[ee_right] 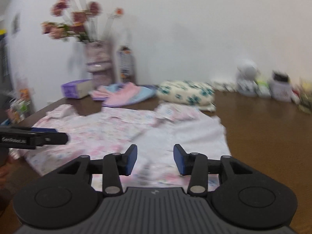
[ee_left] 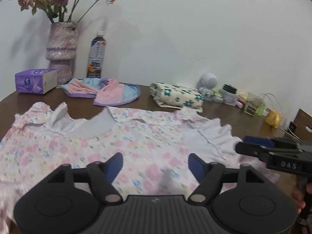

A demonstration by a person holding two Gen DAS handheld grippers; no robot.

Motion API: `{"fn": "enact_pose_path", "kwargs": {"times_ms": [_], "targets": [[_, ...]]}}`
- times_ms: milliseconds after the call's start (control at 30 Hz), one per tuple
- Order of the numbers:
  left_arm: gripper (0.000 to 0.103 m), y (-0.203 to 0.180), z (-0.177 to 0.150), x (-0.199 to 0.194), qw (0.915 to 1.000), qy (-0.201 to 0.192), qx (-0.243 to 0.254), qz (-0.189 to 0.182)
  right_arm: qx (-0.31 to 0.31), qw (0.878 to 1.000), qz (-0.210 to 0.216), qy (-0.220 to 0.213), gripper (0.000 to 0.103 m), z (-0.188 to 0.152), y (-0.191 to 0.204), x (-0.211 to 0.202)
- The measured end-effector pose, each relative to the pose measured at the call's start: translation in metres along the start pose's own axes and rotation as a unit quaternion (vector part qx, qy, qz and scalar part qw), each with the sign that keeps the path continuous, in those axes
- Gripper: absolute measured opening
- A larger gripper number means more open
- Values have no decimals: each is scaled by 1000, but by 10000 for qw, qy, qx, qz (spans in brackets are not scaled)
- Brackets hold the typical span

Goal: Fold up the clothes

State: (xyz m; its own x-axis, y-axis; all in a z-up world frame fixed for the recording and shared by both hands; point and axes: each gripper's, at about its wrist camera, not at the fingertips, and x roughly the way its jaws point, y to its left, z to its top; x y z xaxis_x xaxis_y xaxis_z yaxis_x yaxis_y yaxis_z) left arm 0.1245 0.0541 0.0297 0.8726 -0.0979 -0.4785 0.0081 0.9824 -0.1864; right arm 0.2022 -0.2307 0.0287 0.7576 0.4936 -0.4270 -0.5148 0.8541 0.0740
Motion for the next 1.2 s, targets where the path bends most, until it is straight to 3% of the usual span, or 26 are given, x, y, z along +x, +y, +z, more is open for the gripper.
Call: {"fn": "enact_pose_path", "kwargs": {"times_ms": [133, 267, 433, 633, 733, 900, 1200], "targets": [[85, -14, -7, 1, 9994, 89, 276, 186, -175, 9995, 267, 76, 49, 1, 13, 0], [88, -19, -14, 12, 9984, 329, 316, 327, -176, 9975, 434, 522, 57, -3, 19, 11], [92, -15, -18, 21, 9971, 640, 197, 373, -265, 9961, 283, 794, 70, -10, 24, 21], [103, -18, -20, 23, 9967, 704, 274, 297, -474, 9933, 144, 1042, 82, -17, 30, 32], [103, -17, -20, 23, 9970, 693, 225, 251, -416, 9929, 152, 1104, 85, -17, 29, 35], [103, -13, -19, 22, 9977, 649, 83, 164, -384, 9914, 72, 1251, 102, -17, 28, 40], [103, -14, -19, 22, 9977, 650, 91, 173, -380, 9911, 71, 1273, 102, -17, 28, 41]]}}
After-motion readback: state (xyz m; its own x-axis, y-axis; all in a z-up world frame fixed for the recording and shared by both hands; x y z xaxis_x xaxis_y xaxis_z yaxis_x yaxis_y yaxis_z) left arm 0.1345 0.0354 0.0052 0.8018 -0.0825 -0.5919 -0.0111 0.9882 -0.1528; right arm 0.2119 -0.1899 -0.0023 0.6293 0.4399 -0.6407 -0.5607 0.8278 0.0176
